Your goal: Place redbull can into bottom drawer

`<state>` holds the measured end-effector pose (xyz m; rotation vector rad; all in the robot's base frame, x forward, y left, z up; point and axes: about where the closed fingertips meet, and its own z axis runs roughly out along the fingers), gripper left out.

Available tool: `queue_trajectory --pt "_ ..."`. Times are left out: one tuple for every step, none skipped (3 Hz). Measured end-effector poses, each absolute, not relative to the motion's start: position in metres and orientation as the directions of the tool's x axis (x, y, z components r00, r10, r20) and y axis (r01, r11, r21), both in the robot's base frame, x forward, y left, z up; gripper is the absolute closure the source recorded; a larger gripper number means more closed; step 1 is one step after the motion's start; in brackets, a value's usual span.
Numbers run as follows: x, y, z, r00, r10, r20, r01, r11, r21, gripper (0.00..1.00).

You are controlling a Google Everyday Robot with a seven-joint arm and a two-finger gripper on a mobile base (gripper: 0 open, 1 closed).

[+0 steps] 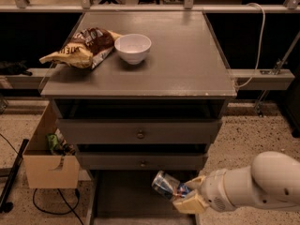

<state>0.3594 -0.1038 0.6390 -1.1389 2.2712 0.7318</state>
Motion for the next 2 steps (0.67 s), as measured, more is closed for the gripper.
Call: queue_trajectory --pt "0.347 -0.087 0.584 -0.558 -0.595 -0.579 -0.822 0.494 0.284 1.00" --pt "0.354 -0.079 0.538 -0.584 -0.603 -0.543 -0.807 0.507 0.303 1.00"
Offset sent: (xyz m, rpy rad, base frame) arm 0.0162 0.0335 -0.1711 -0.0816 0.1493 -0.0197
